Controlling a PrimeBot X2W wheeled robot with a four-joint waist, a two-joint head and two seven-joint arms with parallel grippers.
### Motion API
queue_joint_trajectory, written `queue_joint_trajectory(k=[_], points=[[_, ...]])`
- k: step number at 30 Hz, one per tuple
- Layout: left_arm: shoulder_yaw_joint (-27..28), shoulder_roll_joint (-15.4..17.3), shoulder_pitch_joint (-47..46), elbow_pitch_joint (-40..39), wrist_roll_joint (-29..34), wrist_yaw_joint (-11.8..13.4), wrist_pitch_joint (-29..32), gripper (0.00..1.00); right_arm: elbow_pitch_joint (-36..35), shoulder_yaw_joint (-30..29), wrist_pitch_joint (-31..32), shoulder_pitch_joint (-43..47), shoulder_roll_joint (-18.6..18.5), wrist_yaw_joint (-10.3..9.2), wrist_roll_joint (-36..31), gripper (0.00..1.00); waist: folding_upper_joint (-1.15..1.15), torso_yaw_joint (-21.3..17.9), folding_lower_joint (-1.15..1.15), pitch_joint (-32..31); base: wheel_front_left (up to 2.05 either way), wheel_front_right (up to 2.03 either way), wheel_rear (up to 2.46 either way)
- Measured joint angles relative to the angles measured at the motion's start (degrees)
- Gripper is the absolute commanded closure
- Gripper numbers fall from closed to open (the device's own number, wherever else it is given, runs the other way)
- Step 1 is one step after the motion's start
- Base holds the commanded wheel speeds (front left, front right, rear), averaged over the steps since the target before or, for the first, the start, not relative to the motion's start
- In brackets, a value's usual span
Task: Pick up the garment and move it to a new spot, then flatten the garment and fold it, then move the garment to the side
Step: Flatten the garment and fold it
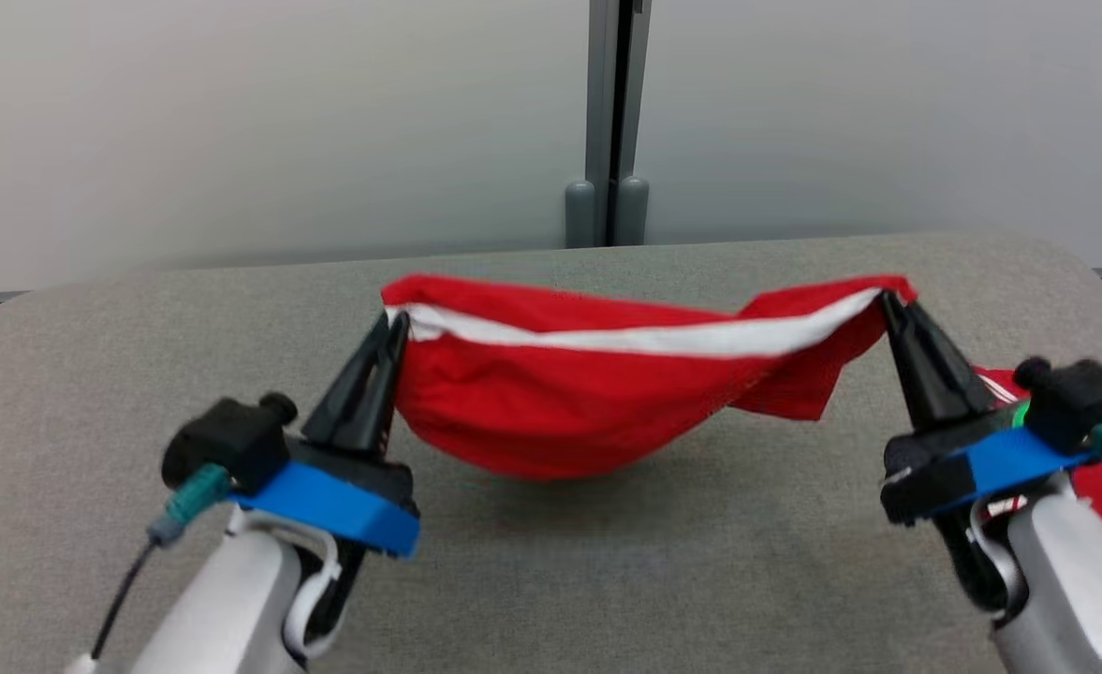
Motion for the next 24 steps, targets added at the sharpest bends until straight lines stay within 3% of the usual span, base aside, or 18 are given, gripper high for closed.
queue_joint_trajectory(k=[7, 12, 15, 20, 24], points=[[1.90, 2.42, -20.36, 4.90, 2.98, 0.01, 0.62, 1.00, 3.32, 4.92, 0.37, -18.66, -5.63, 0.01, 3.10, 1.00, 0.01, -2.22, 0.02, 5.60, 0.00, 0.00, 0.00], [2.86, -0.34, -34.34, 10.46, 4.95, 1.66, 0.35, 1.00, 10.44, 7.23, 0.32, -33.27, -7.19, 0.02, 1.04, 1.00, 0.01, -3.14, 0.03, 11.74, 0.00, 0.00, 0.00], [3.61, -2.11, -40.99, 12.94, 7.03, 2.94, 0.16, 1.00, 14.06, 5.34, 0.19, -40.80, -6.80, 0.01, -0.86, 1.00, 0.01, -3.29, 0.03, 15.35, 0.00, 0.00, 0.00], [8.60, -4.99, -45.59, 9.09, 10.09, 3.89, 0.07, 1.00, 13.51, 1.89, 0.14, -47.16, -5.30, 0.00, -3.88, 1.00, 0.01, -2.72, 0.03, 20.05, 0.00, 0.00, 0.00], [10.85, -6.99, -40.25, 8.29, 11.13, 2.76, 0.00, 1.00, 12.38, 2.13, 0.13, -44.62, -4.47, 0.00, -4.49, 1.00, 0.02, -1.71, 0.03, 21.11, 0.00, 0.00, 0.00]])
